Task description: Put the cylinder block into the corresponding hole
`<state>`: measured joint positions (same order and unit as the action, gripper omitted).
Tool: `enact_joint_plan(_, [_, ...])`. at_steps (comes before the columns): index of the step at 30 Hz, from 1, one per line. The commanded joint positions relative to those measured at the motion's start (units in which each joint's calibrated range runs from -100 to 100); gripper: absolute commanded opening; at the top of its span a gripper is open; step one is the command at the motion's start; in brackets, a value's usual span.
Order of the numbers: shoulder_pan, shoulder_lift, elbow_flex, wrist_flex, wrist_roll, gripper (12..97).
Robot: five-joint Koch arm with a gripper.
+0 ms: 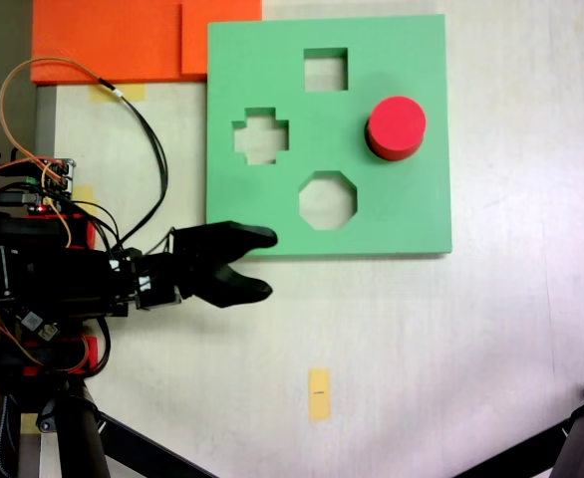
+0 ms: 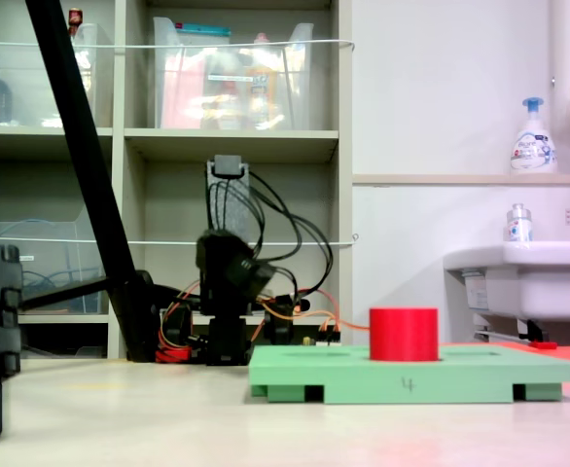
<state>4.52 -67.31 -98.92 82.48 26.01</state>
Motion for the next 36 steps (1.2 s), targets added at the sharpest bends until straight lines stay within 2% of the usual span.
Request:
enact_joint_plan(1, [-1.47,-2.67,-1.08,3.56,-9.82,49.9])
enact_joint_plan(6, [-3.17,-2.67,-1.08,-4.34,-21.0,44.4])
enact_joint_plan(12, [-3.57,-2.25,-1.08,-25.52,-24.37,44.4])
enact_joint_plan(17, [-1.95,-32.42,-1.08,-64.04,-25.3,45.0])
enact_joint_plan(26, [-2.34,-32.69,-1.08,-82.24,-25.35,48.6])
enact_joint_plan(30, [-2.39,-32.69,-1.08,-82.33,-25.3,46.9])
enact_joint_plan(36, [-2.25,-32.69,-1.08,-80.89,-25.25,49.4])
